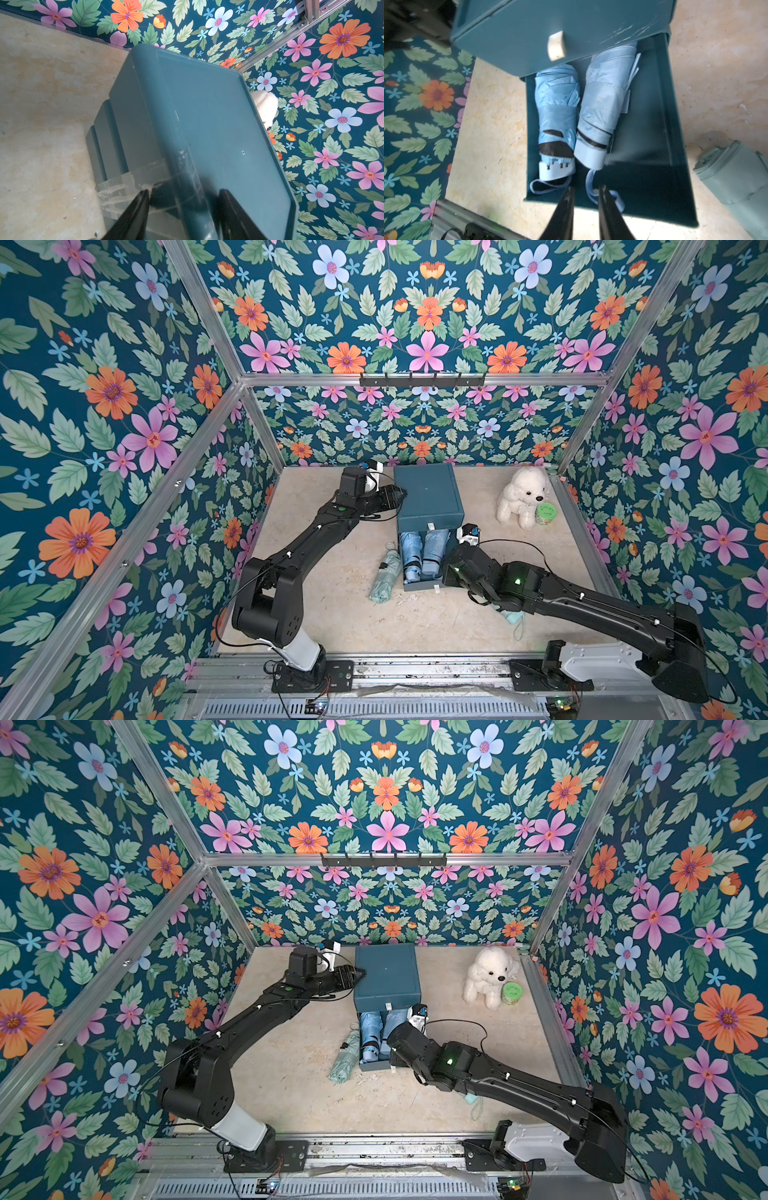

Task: Place the umbrella in the drawer by color
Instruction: Close the drawer in the storage box.

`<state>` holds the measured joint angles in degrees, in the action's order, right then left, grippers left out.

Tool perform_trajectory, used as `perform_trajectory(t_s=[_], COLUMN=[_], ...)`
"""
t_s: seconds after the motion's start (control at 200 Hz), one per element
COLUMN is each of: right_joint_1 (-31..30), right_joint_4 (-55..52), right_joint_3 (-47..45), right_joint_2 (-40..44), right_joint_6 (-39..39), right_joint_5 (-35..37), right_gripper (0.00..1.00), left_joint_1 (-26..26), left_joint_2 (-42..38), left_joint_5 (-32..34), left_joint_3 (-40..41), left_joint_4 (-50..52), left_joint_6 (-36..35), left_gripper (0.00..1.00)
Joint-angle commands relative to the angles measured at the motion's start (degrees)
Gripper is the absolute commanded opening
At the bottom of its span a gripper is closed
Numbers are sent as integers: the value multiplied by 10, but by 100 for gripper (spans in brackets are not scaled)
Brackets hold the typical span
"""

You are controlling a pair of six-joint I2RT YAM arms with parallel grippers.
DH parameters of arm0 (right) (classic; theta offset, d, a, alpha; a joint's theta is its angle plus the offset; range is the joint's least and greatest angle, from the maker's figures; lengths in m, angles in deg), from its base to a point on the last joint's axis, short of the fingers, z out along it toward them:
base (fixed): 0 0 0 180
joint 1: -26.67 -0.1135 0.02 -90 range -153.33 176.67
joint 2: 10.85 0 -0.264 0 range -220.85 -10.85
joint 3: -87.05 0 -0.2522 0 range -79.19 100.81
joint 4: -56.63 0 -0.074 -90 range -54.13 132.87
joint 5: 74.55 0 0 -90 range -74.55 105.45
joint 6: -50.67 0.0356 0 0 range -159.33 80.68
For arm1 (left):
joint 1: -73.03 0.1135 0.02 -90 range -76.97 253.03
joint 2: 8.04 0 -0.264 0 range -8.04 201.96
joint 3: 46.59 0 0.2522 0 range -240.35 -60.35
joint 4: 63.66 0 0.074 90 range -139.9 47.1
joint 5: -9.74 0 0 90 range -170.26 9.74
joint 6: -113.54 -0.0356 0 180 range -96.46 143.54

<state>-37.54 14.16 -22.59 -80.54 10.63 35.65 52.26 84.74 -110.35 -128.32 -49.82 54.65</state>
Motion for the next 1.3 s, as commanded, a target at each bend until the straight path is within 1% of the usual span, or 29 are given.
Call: perform_trajectory(t_s=[0.0,0.06,0.11,0.16,0.24,0.29,0.345,0.43,0.495,0.555,0.625,0.66,0.725,0.79,0.905,1.0,1.11,1.23,1.295], right_joint_1=[-43,-75,-98,-108,-109,-109,-109,-109,-108,-103,-100,-99,-96,-93,-82,-79,-73,-51,-35], right_joint_4=[-38,-32,0,47,155,213,251,270,293,320,355,379,417,446,470,483,493,513,524], right_joint_3=[-3,-17,-48,-91,-171,-215,-242,-258,-267,-278,-296,-308,-325,-334,-332,-324,-318,-325,-325], right_joint_2=[19,30,44,61,90,103,111,114,114,109,103,102,99,93,76,62,52,49,49], right_joint_6=[26,40,49,66,86,95,96,96,76,55,36,23,5,-15,-42,-63,-69,-75,-83], right_joint_5=[66,81,82,70,35,28,41,66,79,80,88,91,97,104,105,105,114,117,107], right_gripper=[18,17,18,24,39,47,51,57,59,58,55,51,41,34,27,25,25,24,24], left_joint_1=[0,0,0,0,0,0,0,0,-1,-3,-9,-14,-21,-27,-37,-47,-60,-66,-66], left_joint_2=[15,16,19,20,22,24,27,34,39,45,54,57,64,69,75,74,68,57,48], left_joint_5=[55,56,56,59,66,70,75,82,88,98,117,136,165,186,212,223,233,233,231], left_joint_3=[6,6,6,5,5,5,4,4,2,-4,-14,-20,-30,-38,-50,-52,-49,-41,-37], left_joint_4=[130,130,130,130,131,133,135,138,142,149,164,174,191,206,225,236,246,250,251], left_joint_6=[-27,-27,-27,-27,-27,-27,-28,-32,-36,-43,-57,-65,-78,-88,-102,-103,-104,-99,-97], left_gripper=[58,59,60,61,63,63,63,63,60,57,54,52,49,46,42,41,41,41,41])
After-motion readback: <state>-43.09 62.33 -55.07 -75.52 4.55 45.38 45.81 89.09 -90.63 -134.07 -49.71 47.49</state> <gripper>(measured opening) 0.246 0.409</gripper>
